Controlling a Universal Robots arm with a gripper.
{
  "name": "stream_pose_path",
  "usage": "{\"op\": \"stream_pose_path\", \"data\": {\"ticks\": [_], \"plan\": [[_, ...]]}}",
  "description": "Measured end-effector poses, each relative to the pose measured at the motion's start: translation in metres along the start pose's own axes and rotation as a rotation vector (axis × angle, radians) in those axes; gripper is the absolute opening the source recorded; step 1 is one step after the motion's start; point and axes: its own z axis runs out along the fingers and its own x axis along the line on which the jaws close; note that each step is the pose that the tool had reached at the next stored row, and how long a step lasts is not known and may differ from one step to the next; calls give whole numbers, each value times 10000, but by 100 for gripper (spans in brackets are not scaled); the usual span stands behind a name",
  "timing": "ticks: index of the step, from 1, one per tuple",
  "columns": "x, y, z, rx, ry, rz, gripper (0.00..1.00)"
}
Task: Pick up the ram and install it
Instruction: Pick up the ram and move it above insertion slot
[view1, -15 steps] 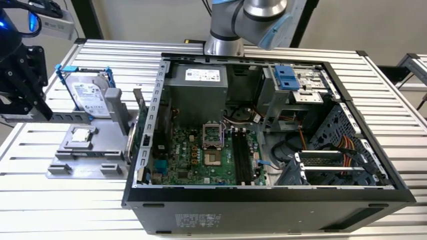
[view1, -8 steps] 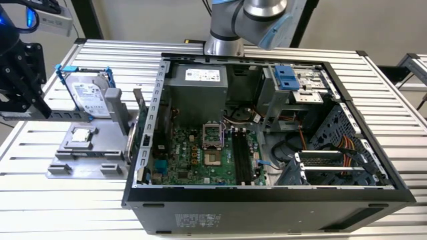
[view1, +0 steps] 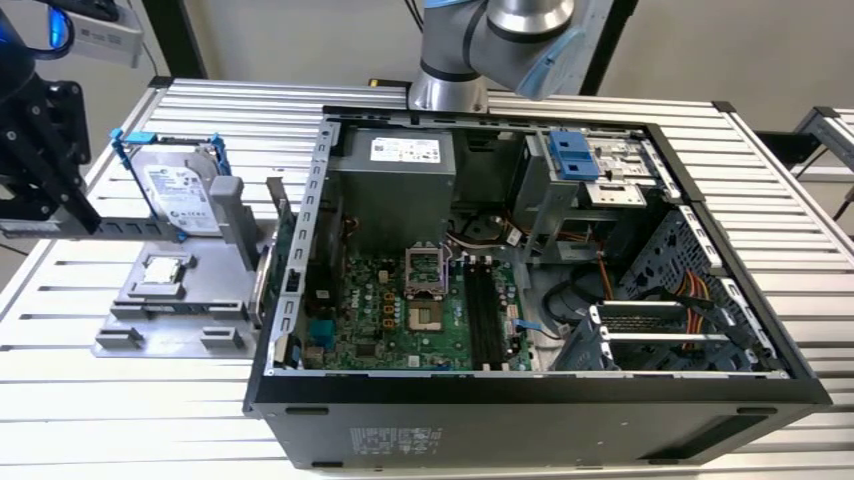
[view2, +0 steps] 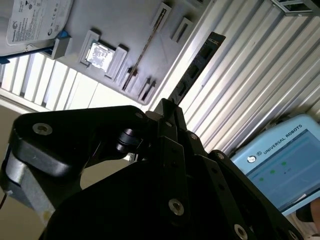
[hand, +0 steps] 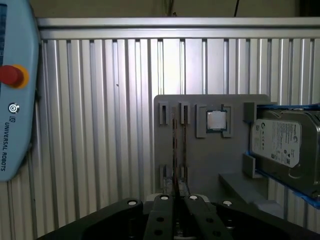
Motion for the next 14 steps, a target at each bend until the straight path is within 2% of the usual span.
{"op": "stream_pose_path", "data": {"ticks": [14], "plan": [[-4,0,-95,1,-1,1,0]]}}
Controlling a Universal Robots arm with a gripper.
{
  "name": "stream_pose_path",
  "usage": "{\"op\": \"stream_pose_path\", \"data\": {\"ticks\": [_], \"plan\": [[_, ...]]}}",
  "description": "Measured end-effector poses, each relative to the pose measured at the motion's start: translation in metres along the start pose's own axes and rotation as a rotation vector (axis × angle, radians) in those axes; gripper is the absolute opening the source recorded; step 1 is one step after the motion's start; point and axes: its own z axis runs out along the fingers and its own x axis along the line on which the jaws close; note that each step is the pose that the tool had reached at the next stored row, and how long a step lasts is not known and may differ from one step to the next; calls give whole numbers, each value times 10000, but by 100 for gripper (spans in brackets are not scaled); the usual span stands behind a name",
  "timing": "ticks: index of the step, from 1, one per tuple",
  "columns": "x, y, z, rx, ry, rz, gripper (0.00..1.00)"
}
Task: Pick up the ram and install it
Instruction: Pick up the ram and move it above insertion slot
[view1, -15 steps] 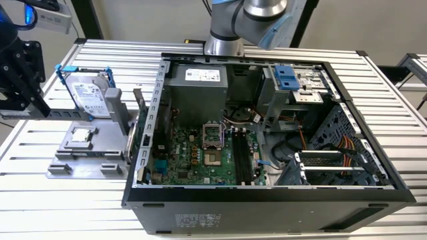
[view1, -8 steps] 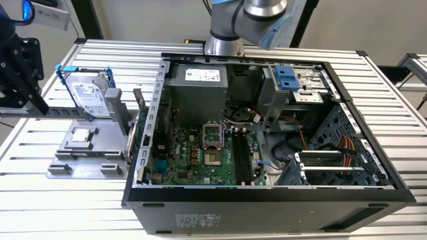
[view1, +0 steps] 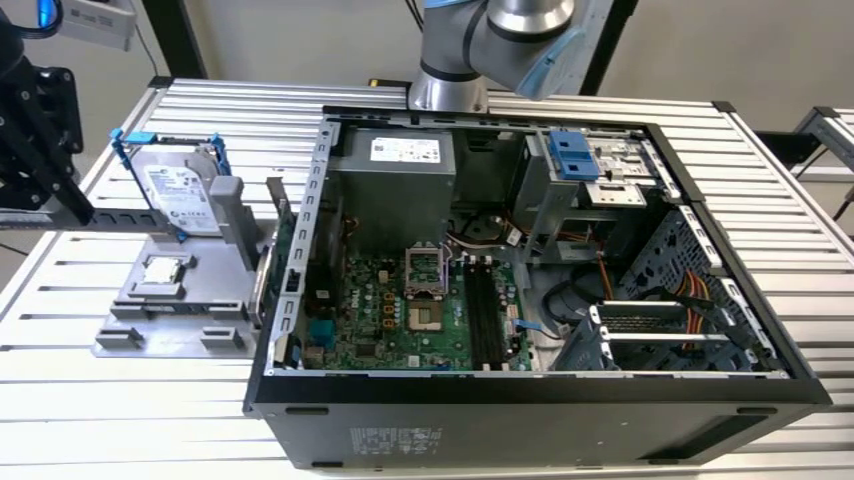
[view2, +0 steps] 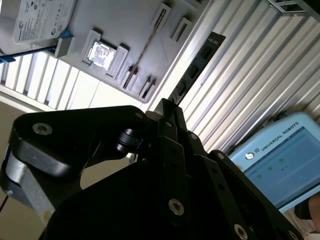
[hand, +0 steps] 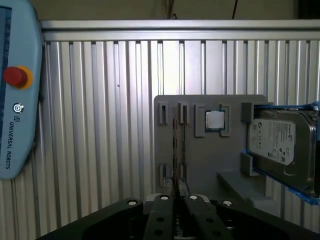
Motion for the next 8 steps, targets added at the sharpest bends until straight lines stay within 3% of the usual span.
{"op": "stream_pose_path", "data": {"ticks": [8], "plan": [[-1,-2,-35,1,-1,-2,0]]}}
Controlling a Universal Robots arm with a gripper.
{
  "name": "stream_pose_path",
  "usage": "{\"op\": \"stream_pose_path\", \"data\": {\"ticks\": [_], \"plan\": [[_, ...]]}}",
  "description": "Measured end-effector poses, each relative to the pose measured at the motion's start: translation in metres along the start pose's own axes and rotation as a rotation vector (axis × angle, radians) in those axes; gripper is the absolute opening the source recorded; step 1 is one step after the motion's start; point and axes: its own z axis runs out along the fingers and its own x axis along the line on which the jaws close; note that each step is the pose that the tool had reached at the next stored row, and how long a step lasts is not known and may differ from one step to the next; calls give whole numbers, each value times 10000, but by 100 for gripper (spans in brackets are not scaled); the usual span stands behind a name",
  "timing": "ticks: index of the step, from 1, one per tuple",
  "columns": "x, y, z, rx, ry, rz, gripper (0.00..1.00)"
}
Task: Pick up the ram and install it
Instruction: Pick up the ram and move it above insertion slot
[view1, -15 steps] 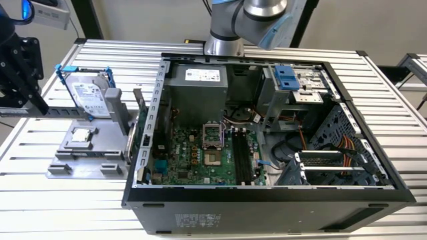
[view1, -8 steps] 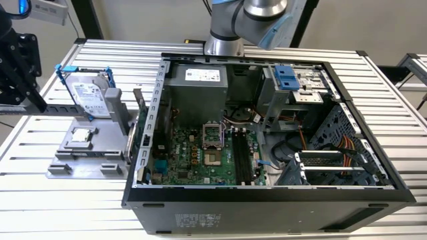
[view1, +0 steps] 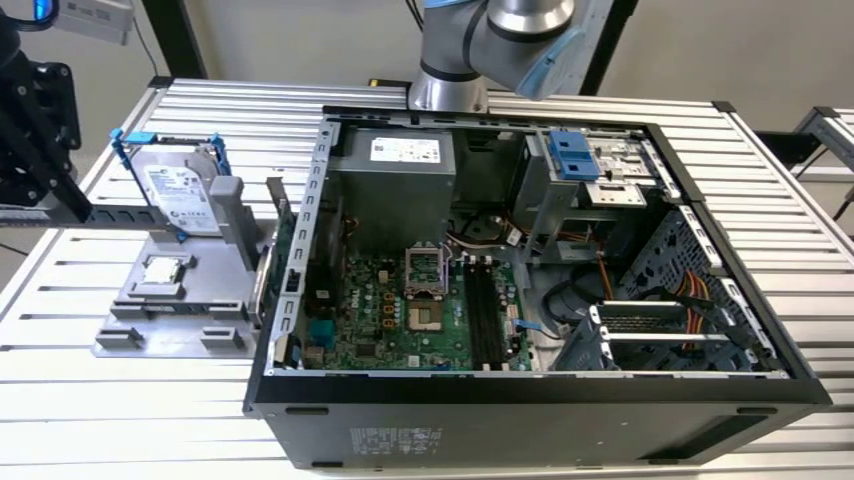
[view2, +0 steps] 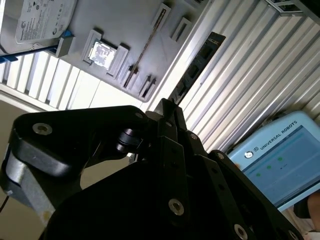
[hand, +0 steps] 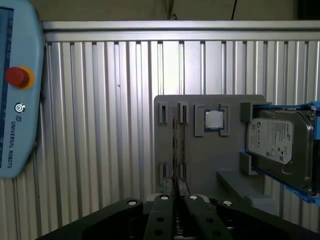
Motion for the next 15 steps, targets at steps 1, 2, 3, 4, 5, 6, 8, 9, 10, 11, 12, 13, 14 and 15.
{"op": "stream_pose_path", "data": {"ticks": [1,2,3,4,5,6,8,9,10,11,12,13,14,15], "plan": [[0,0,-1,0,0,0,0],[-1,1,-7,-1,1,2,0],[0,0,-12,-1,2,0,0],[0,0,-12,-1,2,0,0],[0,1,-13,-1,2,1,0],[-1,1,-14,-1,1,3,0],[-1,1,-16,-1,2,2,0],[-1,1,-16,-1,2,2,0],[-1,1,-17,-1,2,2,0],[-1,0,-18,-2,2,1,0],[-1,-3,-19,-3,3,0,0],[-1,-8,-20,-4,4,0,0],[-1,-15,-19,-3,3,1,0],[-2,-26,-18,-1,2,1,0]]}}
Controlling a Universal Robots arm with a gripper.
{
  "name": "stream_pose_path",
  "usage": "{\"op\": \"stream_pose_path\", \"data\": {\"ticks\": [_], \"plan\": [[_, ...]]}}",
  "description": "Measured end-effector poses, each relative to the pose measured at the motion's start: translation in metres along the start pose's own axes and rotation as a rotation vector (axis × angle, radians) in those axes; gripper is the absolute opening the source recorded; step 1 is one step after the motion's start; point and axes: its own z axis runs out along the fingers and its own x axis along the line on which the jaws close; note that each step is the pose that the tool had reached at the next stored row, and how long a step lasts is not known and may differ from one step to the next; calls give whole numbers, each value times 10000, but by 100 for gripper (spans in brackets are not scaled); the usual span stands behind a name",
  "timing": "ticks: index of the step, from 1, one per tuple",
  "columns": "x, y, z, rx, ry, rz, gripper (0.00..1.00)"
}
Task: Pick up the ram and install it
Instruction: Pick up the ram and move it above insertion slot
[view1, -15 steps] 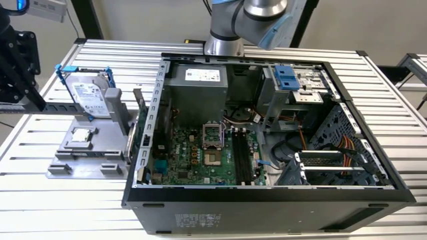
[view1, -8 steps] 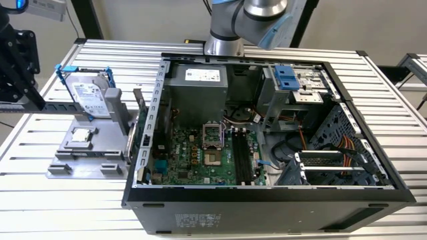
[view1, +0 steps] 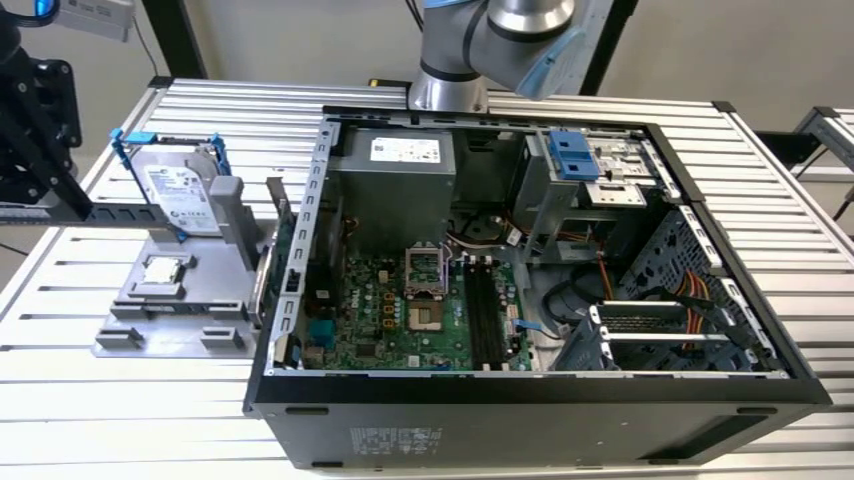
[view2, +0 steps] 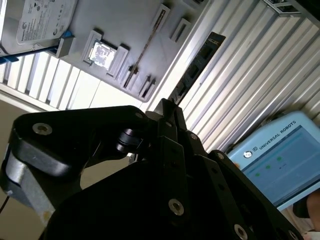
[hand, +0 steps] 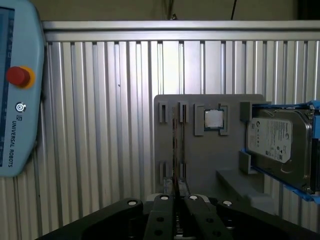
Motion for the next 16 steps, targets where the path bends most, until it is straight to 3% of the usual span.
{"op": "stream_pose_path", "data": {"ticks": [16], "plan": [[-7,-211,2,-20,0,1,0]]}}
